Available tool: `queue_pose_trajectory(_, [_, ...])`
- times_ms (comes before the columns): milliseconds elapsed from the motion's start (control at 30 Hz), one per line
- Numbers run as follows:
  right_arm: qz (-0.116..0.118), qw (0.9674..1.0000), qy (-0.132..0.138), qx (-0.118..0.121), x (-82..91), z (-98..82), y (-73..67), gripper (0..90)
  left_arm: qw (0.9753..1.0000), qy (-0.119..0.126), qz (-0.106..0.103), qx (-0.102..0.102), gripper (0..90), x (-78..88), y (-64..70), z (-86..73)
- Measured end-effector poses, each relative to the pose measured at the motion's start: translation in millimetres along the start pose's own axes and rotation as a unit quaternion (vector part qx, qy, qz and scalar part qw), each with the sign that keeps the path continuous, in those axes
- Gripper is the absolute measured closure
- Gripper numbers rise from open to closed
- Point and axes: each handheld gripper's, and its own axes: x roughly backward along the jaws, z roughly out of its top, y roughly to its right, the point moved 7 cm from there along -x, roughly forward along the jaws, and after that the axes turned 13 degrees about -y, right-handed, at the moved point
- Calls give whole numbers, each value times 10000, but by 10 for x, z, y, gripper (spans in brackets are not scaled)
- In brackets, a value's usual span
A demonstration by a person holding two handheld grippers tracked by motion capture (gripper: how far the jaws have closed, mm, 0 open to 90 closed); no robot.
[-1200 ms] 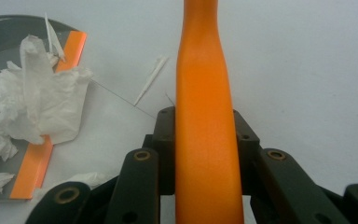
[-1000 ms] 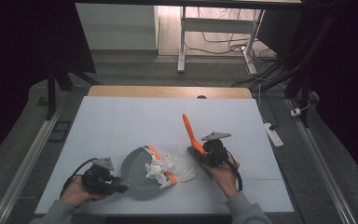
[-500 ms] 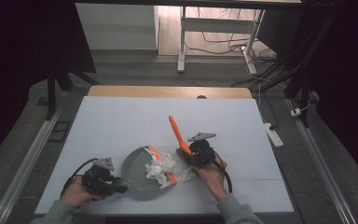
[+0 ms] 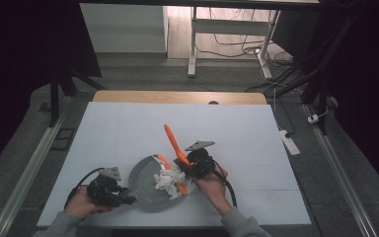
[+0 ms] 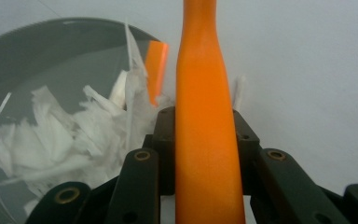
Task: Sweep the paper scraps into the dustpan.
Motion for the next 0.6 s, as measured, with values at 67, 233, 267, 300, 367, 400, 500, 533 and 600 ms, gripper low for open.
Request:
queue_pose_trajectory(67, [59, 10000, 9, 15, -13, 32, -53, 705, 10000, -4, 4, -2, 611, -1, 2, 1])
queue_pose_trajectory(233, [190, 9996, 63, 206, -69, 150, -239, 705, 10000, 0, 6, -5, 611, -2, 2, 3])
queue_pose_trajectory(267, [235, 9994, 61, 226, -80, 175, -293, 705, 10000, 5, 1, -2, 611, -3, 3, 3])
queue_pose_trajectory(300, [271, 9992, 62, 283, -93, 200, -345, 705, 10000, 1, 0, -1, 611, -2, 4, 3])
queue_pose_trajectory(367, [364, 9985, 78, 389, -121, 251, -457, 705, 10000, 2, 0, -2, 611, -3, 3, 3])
queue_pose_trajectory(400, [420, 9980, 80, 456, -134, 272, -515, 705, 10000, 1, 0, -3, 611, -2, 3, 2])
queue_pose_trajectory(500, [545, 9963, 102, 652, -150, 319, -680, 705, 10000, 7, 4, -9, 611, -2, 3, 2])
queue_pose_trajectory(533, [555, 9958, 125, 723, -144, 331, -711, 705, 10000, 8, 5, -10, 611, -3, 3, 1])
queue_pose_trajectory(600, [513, 9951, 178, 824, -114, 346, -727, 705, 10000, 8, 5, -12, 611, -2, 3, 0])
